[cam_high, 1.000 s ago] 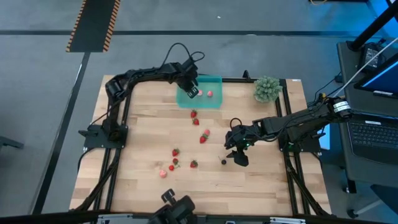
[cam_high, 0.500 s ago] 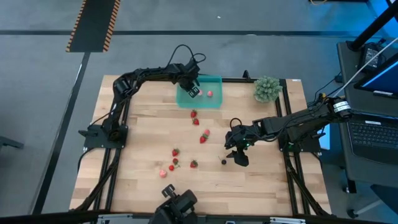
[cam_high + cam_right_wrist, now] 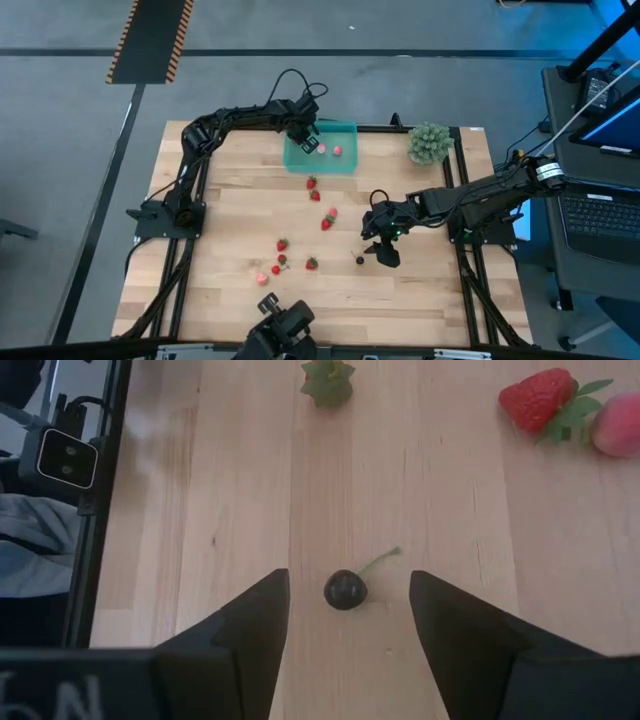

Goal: Pick and placing Produce into tupperware
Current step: Put the red cherry into the green container

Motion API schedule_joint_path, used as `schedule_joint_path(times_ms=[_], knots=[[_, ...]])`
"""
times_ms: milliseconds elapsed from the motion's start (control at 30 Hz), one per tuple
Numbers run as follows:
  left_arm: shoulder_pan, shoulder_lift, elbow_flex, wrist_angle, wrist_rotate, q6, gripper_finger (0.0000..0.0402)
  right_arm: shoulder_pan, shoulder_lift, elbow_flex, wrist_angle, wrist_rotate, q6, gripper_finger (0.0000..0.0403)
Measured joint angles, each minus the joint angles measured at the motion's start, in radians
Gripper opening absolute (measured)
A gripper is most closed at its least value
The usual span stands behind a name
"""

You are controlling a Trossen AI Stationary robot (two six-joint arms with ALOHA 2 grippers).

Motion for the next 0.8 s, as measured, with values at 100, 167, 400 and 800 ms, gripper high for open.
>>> schedule_joint_path(times_ms=[100, 167, 400, 800], knots=[[0.0, 0.0, 0.0, 0.0, 0.0, 0.0, 0.0034, 0.0, 0.0, 0.0, 0.0, 0.0, 0.0, 0.0211], [0.0, 0.0, 0.0, -0.006, 0.003, 0.0, 0.0033, 0.0, 0.0, 0.0, 0.0, 0.0, 0.0, 0.0211], [0.0, 0.0, 0.0, -0.053, 0.043, 0.0, 0.0067, 0.0, 0.0, 0.0, 0.0, 0.0, 0.0, 0.0211], [0.0, -0.001, 0.0, -0.053, 0.045, 0.0, 0.0103, 0.0, 0.0, 0.0, 0.0, 0.0, 0.002, 0.0211]])
